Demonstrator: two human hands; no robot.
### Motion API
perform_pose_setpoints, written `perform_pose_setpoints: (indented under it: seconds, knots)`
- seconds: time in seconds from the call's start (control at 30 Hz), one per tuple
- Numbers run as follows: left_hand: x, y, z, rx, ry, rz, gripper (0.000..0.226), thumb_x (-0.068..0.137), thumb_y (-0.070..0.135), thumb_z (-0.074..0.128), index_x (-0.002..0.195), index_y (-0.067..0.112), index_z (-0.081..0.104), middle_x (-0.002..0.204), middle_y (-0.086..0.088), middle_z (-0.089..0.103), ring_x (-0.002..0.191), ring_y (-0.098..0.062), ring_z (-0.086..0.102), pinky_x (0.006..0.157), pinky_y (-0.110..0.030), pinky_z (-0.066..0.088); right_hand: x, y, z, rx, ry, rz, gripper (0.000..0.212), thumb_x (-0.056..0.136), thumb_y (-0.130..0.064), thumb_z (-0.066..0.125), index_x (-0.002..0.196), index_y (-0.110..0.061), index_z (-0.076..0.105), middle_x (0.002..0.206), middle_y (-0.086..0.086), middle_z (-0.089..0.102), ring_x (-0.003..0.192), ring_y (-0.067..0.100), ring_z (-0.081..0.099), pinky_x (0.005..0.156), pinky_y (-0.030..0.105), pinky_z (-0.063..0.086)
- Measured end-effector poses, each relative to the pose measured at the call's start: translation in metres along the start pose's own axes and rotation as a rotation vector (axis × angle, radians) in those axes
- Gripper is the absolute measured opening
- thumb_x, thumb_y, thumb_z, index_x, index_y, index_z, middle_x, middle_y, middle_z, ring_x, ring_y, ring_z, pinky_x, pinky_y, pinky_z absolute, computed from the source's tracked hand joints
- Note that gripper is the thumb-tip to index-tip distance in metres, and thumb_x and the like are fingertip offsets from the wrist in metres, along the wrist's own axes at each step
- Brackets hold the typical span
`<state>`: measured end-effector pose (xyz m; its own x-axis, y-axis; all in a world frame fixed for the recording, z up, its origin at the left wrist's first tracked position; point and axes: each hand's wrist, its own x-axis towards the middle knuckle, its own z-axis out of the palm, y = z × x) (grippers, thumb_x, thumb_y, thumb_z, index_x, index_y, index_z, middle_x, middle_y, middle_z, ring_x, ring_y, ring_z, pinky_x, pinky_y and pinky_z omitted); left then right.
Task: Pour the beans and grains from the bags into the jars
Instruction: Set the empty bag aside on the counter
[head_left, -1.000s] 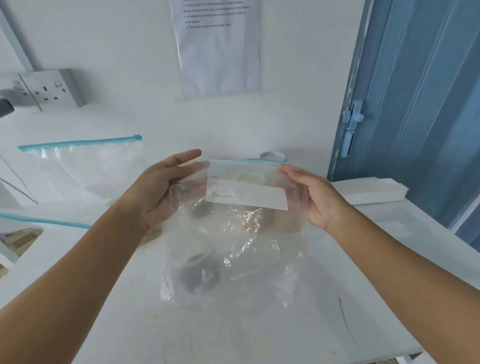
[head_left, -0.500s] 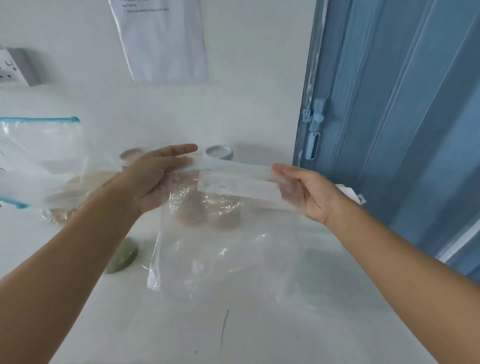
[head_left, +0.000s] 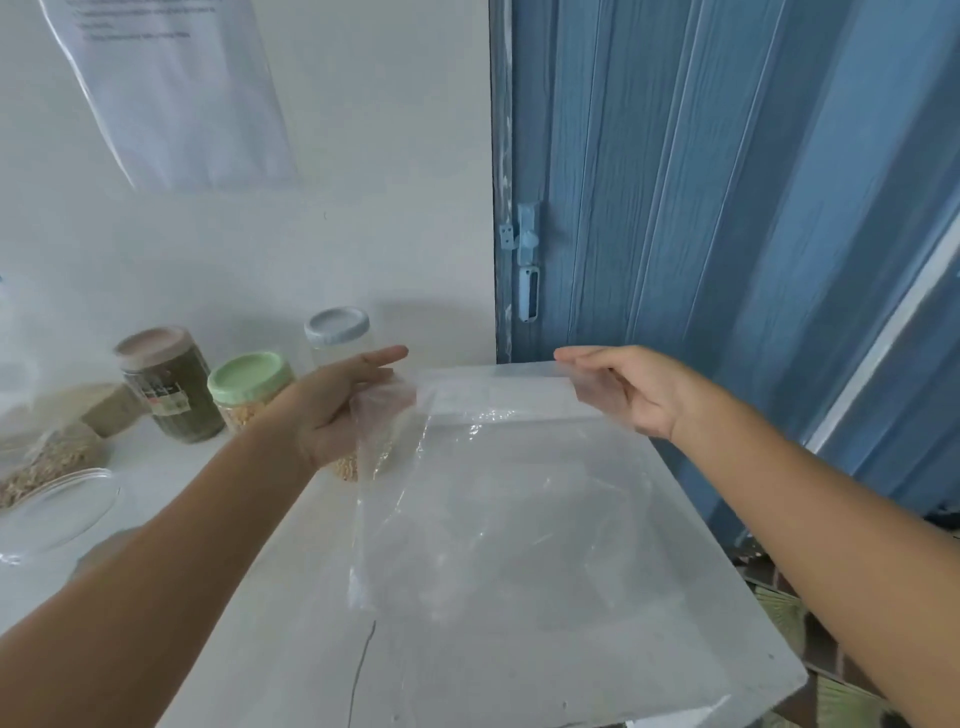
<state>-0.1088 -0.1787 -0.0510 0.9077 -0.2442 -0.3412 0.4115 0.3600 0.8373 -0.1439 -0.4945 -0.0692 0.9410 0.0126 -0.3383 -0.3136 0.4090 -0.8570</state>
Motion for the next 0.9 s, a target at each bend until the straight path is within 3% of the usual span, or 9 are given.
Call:
perform_pose_setpoints:
  seconds: [0.07, 0.2, 0.33, 0.43, 0.53, 0.63, 0.73, 0.83, 0.9]
  knots:
    - [0.008, -0.003, 0.005, -0.051, -0.004, -0.042, 0.024, 0.103, -0.003, 0.05, 0.117, 0.004, 0.069, 0.087, -0.012, 0.061, 0.07, -0.022, 0.07, 0.059, -0.033, 0.064, 0.001, -0.008, -0.008, -0.002, 0.012, 0.011, 0.027, 0.102, 0.001, 0.051, 0.123, -0.002, 0.068, 0.104, 0.015, 0.078, 0.076, 0.021, 0.078, 0.06, 0.028, 0.062]
    - [0.025, -0.031, 0.004, -0.054, -0.017, -0.174, 0.022, 0.104, -0.001, 0.051, 0.12, 0.006, 0.065, 0.081, -0.017, 0.07, 0.054, -0.024, 0.071, 0.045, -0.032, 0.059, 0.01, 0.01, -0.024, -0.111, 0.097, 0.05, 0.027, 0.102, -0.001, 0.054, 0.123, -0.004, 0.07, 0.103, 0.013, 0.078, 0.074, 0.02, 0.077, 0.06, 0.03, 0.063]
    - [0.045, -0.077, -0.019, 0.121, 0.033, -0.224, 0.036, 0.101, -0.016, 0.041, 0.115, 0.008, 0.063, 0.131, -0.018, 0.06, 0.087, -0.035, 0.07, 0.055, -0.039, 0.064, 0.019, 0.063, -0.044, -0.255, 0.248, 0.101, 0.03, 0.101, 0.004, 0.056, 0.125, -0.005, 0.072, 0.12, 0.015, 0.074, 0.071, 0.019, 0.076, 0.052, 0.029, 0.061]
    - [0.056, -0.1, -0.029, 0.103, 0.049, -0.248, 0.047, 0.094, -0.027, 0.037, 0.115, 0.005, 0.066, 0.141, -0.019, 0.051, 0.106, -0.04, 0.068, 0.065, -0.037, 0.066, 0.023, 0.089, -0.058, -0.258, 0.293, 0.135, 0.032, 0.099, 0.012, 0.054, 0.12, -0.003, 0.072, 0.107, 0.018, 0.075, 0.067, 0.022, 0.078, 0.056, 0.03, 0.063]
    - [0.064, -0.106, -0.028, 0.105, 0.048, -0.232, 0.046, 0.094, -0.028, 0.037, 0.113, 0.0, 0.068, 0.14, -0.017, 0.054, 0.113, -0.038, 0.067, 0.066, -0.032, 0.065, 0.027, 0.096, -0.064, -0.238, 0.332, 0.128, 0.028, 0.096, 0.012, 0.061, 0.117, -0.001, 0.073, 0.104, 0.019, 0.077, 0.067, 0.024, 0.077, 0.066, 0.034, 0.064]
    - [0.071, -0.11, -0.026, 0.243, 0.071, -0.188, 0.042, 0.094, -0.027, 0.041, 0.107, 0.0, 0.07, 0.139, -0.018, 0.056, 0.117, -0.037, 0.066, 0.066, -0.027, 0.064, 0.033, 0.097, -0.065, -0.24, 0.35, 0.1, 0.024, 0.096, 0.011, 0.061, 0.112, -0.002, 0.074, 0.114, 0.021, 0.074, 0.066, 0.023, 0.077, 0.059, 0.03, 0.064]
    - [0.079, -0.115, -0.026, 0.553, 0.099, -0.115, 0.04, 0.094, -0.022, 0.048, 0.104, 0.007, 0.073, 0.134, -0.019, 0.058, 0.105, -0.031, 0.074, 0.077, -0.028, 0.064, 0.038, 0.097, -0.064, -0.281, 0.361, 0.093, 0.022, 0.097, 0.008, 0.061, 0.109, -0.005, 0.074, 0.118, 0.018, 0.073, 0.067, 0.022, 0.078, 0.051, 0.025, 0.058]
    - [0.082, -0.107, -0.021, 0.938, 0.085, -0.046, 0.039, 0.089, -0.016, 0.06, 0.113, 0.011, 0.074, 0.106, -0.012, 0.062, 0.088, -0.022, 0.071, 0.092, -0.037, 0.062, 0.041, 0.095, -0.062, -0.315, 0.356, 0.098, 0.024, 0.1, 0.007, 0.057, 0.112, -0.005, 0.072, 0.119, 0.017, 0.072, 0.064, 0.016, 0.077, 0.048, 0.022, 0.055]
    - [0.083, -0.097, -0.012, 1.144, 0.053, 0.021, 0.038, 0.092, -0.007, 0.064, 0.123, 0.014, 0.071, 0.099, -0.003, 0.057, 0.082, -0.015, 0.06, 0.077, -0.026, 0.056, 0.042, 0.094, -0.063, -0.311, 0.357, 0.094, 0.025, 0.1, 0.007, 0.055, 0.116, -0.003, 0.071, 0.119, 0.018, 0.071, 0.062, 0.014, 0.075, 0.047, 0.022, 0.055]
